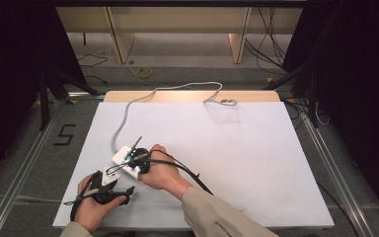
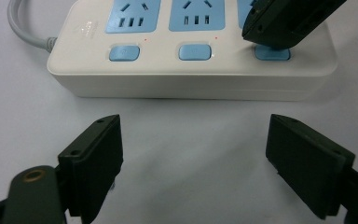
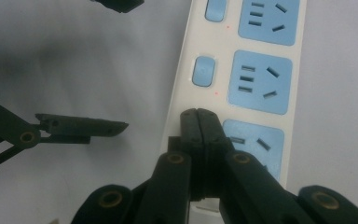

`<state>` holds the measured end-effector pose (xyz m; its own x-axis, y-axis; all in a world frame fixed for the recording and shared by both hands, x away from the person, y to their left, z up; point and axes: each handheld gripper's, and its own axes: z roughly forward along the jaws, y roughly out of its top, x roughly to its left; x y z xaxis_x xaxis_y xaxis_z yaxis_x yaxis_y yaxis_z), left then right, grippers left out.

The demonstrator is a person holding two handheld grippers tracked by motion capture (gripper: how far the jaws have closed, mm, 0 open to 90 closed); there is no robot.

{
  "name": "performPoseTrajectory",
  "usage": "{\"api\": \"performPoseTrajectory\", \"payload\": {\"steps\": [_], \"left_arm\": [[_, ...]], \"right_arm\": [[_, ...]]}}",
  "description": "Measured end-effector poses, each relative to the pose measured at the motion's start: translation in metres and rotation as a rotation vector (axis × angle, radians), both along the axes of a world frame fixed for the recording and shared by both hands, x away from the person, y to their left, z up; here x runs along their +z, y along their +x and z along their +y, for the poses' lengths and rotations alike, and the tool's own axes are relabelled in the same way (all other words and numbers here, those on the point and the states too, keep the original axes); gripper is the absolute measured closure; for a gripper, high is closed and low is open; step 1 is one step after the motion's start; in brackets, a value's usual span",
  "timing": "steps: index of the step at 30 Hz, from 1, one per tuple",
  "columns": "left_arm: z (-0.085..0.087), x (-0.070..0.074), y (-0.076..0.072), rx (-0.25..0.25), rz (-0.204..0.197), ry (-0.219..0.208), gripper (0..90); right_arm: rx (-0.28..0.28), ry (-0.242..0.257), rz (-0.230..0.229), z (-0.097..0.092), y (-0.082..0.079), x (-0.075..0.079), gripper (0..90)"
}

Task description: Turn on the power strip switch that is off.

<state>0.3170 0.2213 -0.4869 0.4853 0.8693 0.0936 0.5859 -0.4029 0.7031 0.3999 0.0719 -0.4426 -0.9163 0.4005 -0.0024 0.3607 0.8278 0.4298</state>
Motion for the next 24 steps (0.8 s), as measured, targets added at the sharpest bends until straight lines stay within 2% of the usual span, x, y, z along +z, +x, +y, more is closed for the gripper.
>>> {"api": "performPoseTrajectory", "payload": {"steps": [12, 17, 24], "left_arm": [[-0.0007, 0.0003, -0.0005, 0.0, -0.002, 0.001, 18.5], [-0.0005, 0.0001, -0.0003, 0.0, -0.001, 0.001, 18.5], [0.0001, -0.0004, -0.0002, 0.001, -0.002, -0.001, 18.6]], "right_arm": [[0.004, -0.027, -0.018, 0.0035, -0.0023, -0.0005, 90.0], [0.009, -0.018, -0.018, 0.0025, -0.0018, -0.0007, 90.0], [0.003, 0.013, 0.012, -0.0016, 0.0017, -0.0014, 90.0]]}}
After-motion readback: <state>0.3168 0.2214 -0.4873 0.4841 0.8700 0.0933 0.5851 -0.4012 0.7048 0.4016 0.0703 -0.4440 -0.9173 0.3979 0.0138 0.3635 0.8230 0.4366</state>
